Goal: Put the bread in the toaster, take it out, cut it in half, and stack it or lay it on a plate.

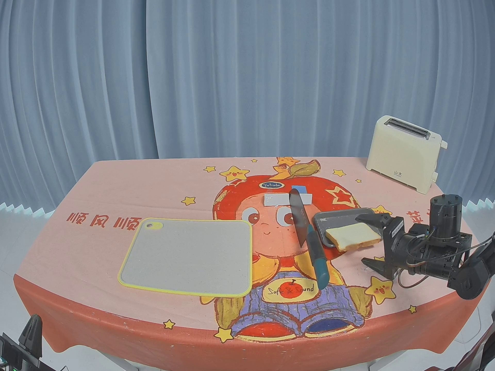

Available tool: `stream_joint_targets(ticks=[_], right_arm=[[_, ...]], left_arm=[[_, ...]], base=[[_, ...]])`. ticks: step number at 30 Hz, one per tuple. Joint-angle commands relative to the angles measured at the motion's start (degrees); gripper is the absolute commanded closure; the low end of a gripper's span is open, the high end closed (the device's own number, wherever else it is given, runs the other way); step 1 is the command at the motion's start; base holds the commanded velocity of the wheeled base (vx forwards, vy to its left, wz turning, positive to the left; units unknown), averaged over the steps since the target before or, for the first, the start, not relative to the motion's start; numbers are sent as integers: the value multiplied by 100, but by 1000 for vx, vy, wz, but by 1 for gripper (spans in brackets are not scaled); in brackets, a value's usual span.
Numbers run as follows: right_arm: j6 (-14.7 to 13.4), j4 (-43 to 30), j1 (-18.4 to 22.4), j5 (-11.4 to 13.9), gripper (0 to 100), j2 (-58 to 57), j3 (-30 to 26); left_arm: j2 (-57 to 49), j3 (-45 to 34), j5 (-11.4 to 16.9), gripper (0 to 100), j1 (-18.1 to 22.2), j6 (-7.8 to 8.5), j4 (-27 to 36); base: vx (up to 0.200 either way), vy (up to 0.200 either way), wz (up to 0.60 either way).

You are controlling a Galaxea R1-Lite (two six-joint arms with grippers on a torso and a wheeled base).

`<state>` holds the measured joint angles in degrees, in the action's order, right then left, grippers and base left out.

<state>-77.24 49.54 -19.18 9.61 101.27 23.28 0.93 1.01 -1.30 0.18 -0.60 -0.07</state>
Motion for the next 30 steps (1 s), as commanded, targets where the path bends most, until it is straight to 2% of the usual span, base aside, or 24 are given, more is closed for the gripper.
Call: stream_joint_targets(ticks=[1, 10, 30], right_arm=[[-54, 56, 19, 6, 0, -107, 71], [-116, 47, 336, 33, 0, -63, 273], [-116, 3, 353, 50, 0, 218, 335]], left_arm=[[-22, -101, -1, 100, -1, -2, -1], [-22, -101, -1, 100, -1, -2, -1], [-22, -101, -1, 100, 8, -2, -1]], base=[[0, 0, 0], [0, 0, 0], [0, 0, 0]])
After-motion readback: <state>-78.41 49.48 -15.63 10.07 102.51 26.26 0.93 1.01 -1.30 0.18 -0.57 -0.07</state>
